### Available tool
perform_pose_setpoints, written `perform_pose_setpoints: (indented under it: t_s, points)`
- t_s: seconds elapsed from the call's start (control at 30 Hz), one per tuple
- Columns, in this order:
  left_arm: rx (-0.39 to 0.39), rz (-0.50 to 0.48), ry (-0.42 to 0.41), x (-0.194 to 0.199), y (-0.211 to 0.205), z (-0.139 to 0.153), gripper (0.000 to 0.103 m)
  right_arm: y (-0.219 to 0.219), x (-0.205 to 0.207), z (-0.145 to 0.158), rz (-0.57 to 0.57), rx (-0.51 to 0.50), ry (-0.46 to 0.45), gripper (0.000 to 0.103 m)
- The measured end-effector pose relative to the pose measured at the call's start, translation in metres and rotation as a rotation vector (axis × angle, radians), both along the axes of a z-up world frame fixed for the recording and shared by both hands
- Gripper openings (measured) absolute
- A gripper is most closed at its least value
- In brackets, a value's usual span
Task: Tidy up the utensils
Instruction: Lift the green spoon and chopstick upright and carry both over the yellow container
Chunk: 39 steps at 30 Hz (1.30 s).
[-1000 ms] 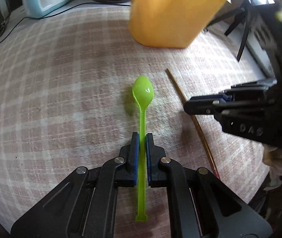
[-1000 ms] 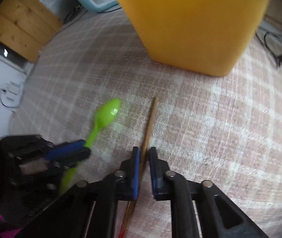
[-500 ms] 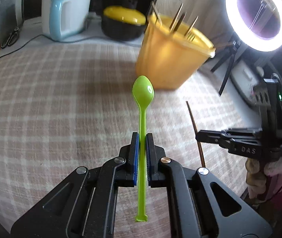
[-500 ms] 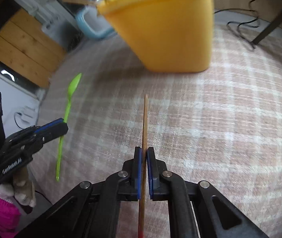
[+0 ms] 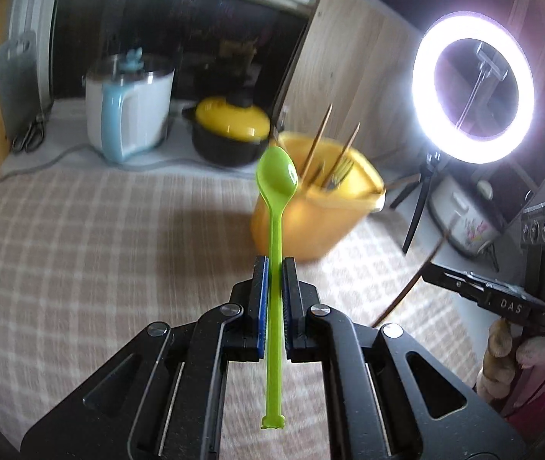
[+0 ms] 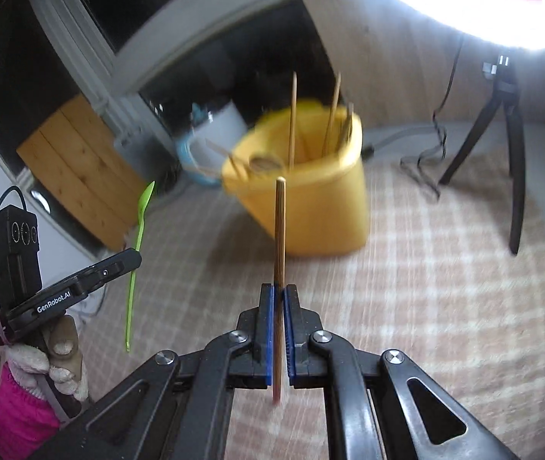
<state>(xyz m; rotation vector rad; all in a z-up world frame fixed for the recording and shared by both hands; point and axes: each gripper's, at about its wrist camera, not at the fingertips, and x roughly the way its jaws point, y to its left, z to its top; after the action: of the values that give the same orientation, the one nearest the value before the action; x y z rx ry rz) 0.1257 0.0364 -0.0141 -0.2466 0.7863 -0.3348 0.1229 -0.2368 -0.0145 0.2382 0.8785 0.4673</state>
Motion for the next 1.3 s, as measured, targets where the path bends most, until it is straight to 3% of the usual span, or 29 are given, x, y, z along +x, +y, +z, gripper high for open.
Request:
perform_pose_setpoints:
  t_s: [0.3,0.77,1.0,1.3]
  points:
    - [-0.016,-0.008,-0.110,0.038,0.001,0.036,0.004,0.001,0.014,0.043,-0.034,-0.032,-0.146,0.001]
    - [-0.059,-0.085,-0.231,0.095,-0.026,0.073,0.004,0.002,0.024,0.101,-0.056,-0.078,-0.257,0.001]
    - [-0.091,-0.104,-0.246,0.134,-0.042,0.068,0.004,0.011,0.029,0.137,-0.060,-0.105,-0.338,0.001]
    - [-0.078,-0.163,-0.247,0.157,-0.069,0.051,0.004,0.022,0.055,0.153,-0.077,-0.151,-0.384,0.001]
